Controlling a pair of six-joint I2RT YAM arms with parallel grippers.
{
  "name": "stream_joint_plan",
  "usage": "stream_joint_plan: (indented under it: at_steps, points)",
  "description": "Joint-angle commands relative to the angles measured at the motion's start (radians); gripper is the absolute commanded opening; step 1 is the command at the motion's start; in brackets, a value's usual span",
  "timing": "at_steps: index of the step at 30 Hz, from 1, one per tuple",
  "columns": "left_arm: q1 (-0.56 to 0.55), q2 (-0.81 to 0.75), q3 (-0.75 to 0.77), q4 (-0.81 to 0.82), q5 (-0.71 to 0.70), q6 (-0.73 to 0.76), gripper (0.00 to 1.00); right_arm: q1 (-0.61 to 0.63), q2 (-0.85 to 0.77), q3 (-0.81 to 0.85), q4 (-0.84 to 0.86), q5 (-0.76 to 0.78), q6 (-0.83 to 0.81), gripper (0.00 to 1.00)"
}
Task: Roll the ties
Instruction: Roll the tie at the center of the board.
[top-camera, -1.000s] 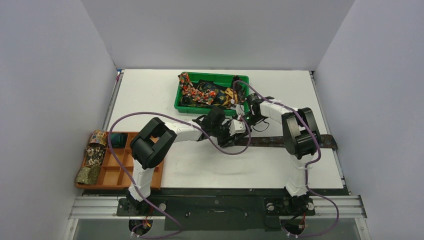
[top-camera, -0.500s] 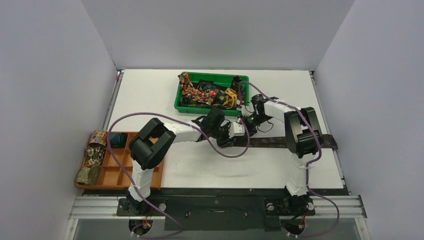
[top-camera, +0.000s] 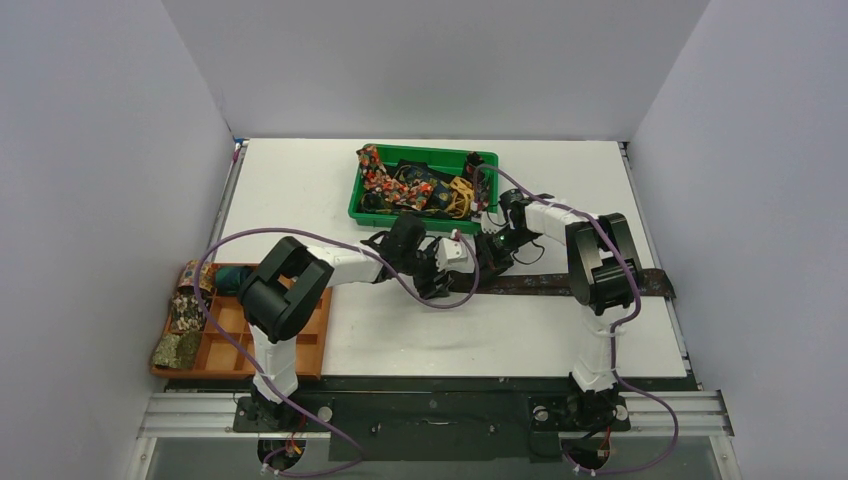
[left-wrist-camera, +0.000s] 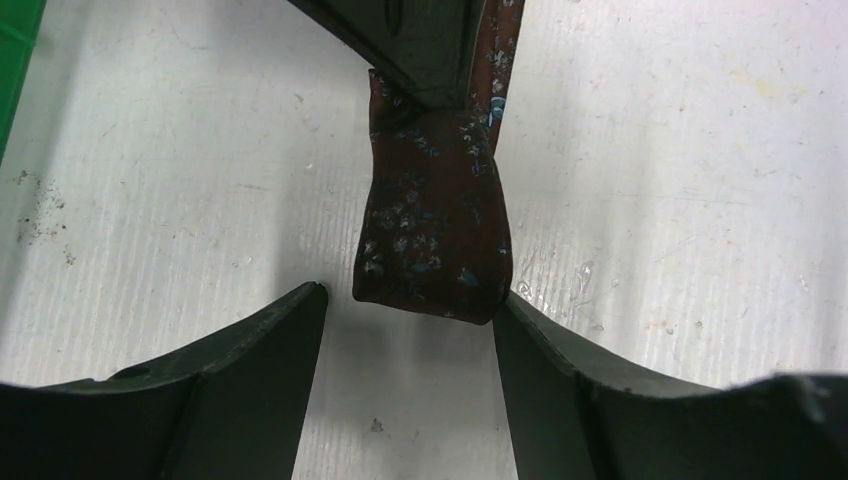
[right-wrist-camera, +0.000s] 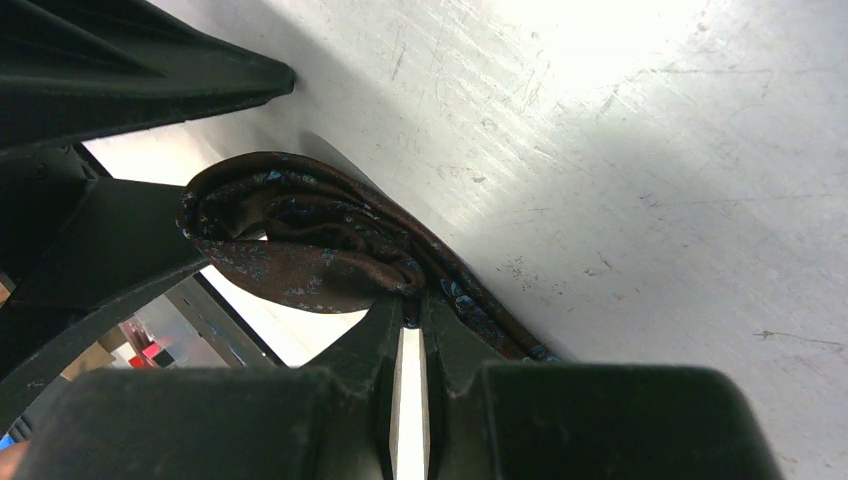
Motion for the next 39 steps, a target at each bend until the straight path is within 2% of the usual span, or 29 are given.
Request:
stream_joint_plan:
  at_steps: [1,9,16,21,27,32,35,36,39]
  points:
    - [-0.008,-0.043,0.002,0.038,0.055,-0.012,0.57,0.019,0.025,-0.043,0.014,0.214,-0.065,0.00]
    - [-0.048,-0.036,0.069,0.074,0.091,-0.047,0.46,0.025,0.016,-0.042,0.016,0.186,-0.068,0.00]
    - [-0.085,0.057,0.160,0.114,0.050,-0.092,0.37,0.027,0.008,-0.043,0.010,0.154,-0.082,0.00]
    - [-0.091,0.110,0.192,0.089,0.008,-0.091,0.35,0.027,-0.014,-0.047,0.011,0.098,-0.103,0.00]
    - [-0.103,0.148,0.185,0.072,-0.019,-0.079,0.40,0.028,-0.021,-0.051,0.012,0.048,-0.120,0.00]
    - [-0.117,0.174,0.203,0.019,-0.031,-0.055,0.33,0.028,-0.033,-0.053,0.012,0.026,-0.124,0.00]
    - [-0.115,0.173,0.204,-0.080,-0.030,-0.022,0.27,0.022,-0.064,-0.056,0.004,0.023,-0.127,0.00]
    - [-0.113,0.169,0.197,-0.097,-0.031,-0.012,0.26,0.013,-0.084,-0.056,-0.003,0.018,-0.125,0.02]
    - [-0.116,0.150,0.148,-0.154,-0.031,0.047,0.25,-0.018,-0.124,-0.056,-0.026,-0.011,-0.120,0.16]
